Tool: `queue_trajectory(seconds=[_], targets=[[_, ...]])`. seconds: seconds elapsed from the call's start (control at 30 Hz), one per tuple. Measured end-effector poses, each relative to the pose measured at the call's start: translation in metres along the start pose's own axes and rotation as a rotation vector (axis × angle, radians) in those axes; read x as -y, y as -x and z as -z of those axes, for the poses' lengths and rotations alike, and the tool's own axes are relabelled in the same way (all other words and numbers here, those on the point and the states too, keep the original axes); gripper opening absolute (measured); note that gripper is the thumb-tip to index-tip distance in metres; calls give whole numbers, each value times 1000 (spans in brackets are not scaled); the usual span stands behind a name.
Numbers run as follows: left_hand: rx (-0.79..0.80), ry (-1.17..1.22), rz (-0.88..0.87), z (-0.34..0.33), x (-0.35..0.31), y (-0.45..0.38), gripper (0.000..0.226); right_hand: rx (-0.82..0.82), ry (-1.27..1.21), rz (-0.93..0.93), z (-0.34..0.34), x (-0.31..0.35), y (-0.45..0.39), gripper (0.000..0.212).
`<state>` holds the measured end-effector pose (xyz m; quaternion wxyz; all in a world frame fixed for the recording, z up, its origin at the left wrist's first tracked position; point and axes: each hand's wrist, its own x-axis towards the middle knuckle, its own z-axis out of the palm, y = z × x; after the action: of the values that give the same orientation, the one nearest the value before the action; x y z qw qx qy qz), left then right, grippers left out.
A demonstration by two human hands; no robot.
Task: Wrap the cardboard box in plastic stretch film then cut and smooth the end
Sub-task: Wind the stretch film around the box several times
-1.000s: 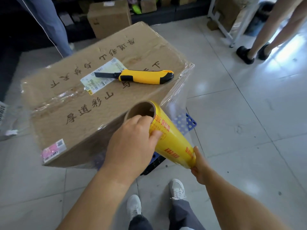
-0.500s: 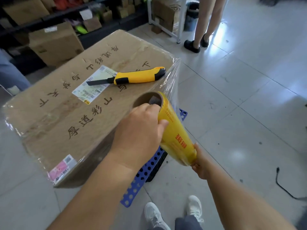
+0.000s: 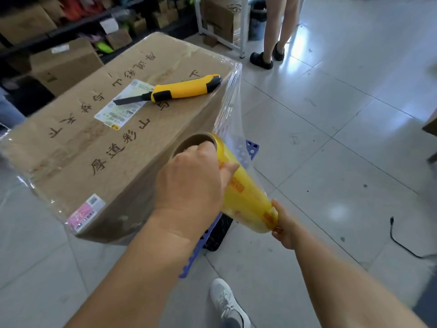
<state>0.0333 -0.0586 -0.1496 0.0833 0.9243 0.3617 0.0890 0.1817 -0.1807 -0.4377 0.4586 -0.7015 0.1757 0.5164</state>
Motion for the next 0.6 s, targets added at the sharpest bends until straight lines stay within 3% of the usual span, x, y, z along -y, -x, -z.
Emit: queue_trajectory(seconds=[0.2,0.33,0.47,0.6], targets=[[6,-88,45,10,11,29,35,32,-42,-29,-15,-43,16,75],[-8,-87,64,14,17,50,35,91,-32,-22,-24,-67,27,71],[-14,-71,75,13,22,70,34,84,-51,-29,-29,-94,26,84],[-21,-46,69,16,30,87,34,108,-81,-36,-35,-111,32,69]])
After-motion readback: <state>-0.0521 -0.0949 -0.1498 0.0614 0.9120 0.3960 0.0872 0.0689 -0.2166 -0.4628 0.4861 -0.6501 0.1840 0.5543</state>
